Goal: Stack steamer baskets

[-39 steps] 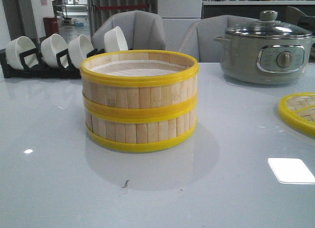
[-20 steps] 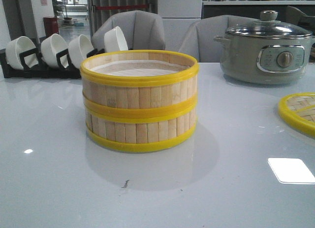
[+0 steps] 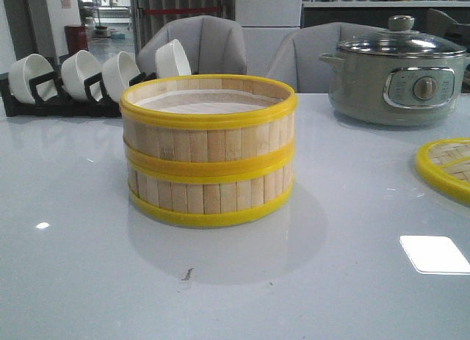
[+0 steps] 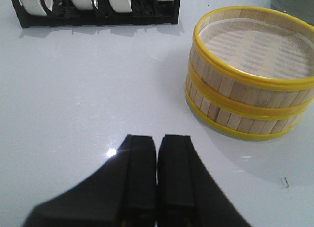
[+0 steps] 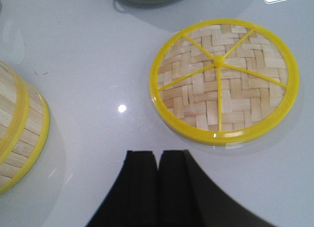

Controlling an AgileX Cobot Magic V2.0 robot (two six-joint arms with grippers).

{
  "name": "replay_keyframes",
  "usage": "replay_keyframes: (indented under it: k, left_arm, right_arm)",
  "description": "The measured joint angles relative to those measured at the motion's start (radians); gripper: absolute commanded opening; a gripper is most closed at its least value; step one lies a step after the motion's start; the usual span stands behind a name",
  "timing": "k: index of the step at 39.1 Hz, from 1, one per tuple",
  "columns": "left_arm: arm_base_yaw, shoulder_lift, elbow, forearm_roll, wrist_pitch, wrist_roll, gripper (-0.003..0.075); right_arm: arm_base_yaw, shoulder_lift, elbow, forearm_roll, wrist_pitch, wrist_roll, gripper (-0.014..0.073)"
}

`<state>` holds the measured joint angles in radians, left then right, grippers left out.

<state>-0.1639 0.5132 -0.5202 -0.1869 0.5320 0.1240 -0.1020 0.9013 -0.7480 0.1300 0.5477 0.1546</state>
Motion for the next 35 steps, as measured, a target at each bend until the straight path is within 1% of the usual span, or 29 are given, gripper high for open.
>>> replay_keyframes:
  k: [6, 7, 9, 15, 17, 25, 31, 35]
  left_arm:
    - [0.000, 0.000, 0.000, 0.000, 0.000, 0.000, 0.0085]
    - [0.000, 0.000, 0.000, 0.000, 0.000, 0.000, 0.0085]
    - [0.000, 0.000, 0.000, 0.000, 0.000, 0.000, 0.0085]
    - [0.000, 0.000, 0.000, 0.000, 0.000, 0.000, 0.0085]
    - [0.000, 0.000, 0.000, 0.000, 0.000, 0.000, 0.0085]
    - [0.000, 0.000, 0.000, 0.000, 0.000, 0.000, 0.0085]
    - [0.000, 0.000, 0.000, 0.000, 0.000, 0.000, 0.0085]
    - [0.000, 0.000, 0.000, 0.000, 0.000, 0.000, 0.0085]
  right_arm:
    - [0.000, 0.007, 0.000, 0.000, 0.017, -0.054, 0.0034]
    - [0.000, 0.007, 0.000, 0.000, 0.025, -0.061, 0.0045]
    - [0.000, 0.010, 0.000, 0.000, 0.036, -0.081, 0.0085]
    - [0.000, 0.012, 0.000, 0.000, 0.049, -0.119, 0.0272]
    - [0.000, 0.012, 0.000, -0.002, 0.044, -0.126, 0.0304]
    - [0.000, 0.075, -0.002, -0.040, -0.024, -0.130, 0.0309]
    - [-0.012, 0.231, -0.061, -0.046, -0.073, -0.131, 0.0309]
    - [-0.036, 0.362, -0.157, -0.049, -0.075, -0.131, 0.0309]
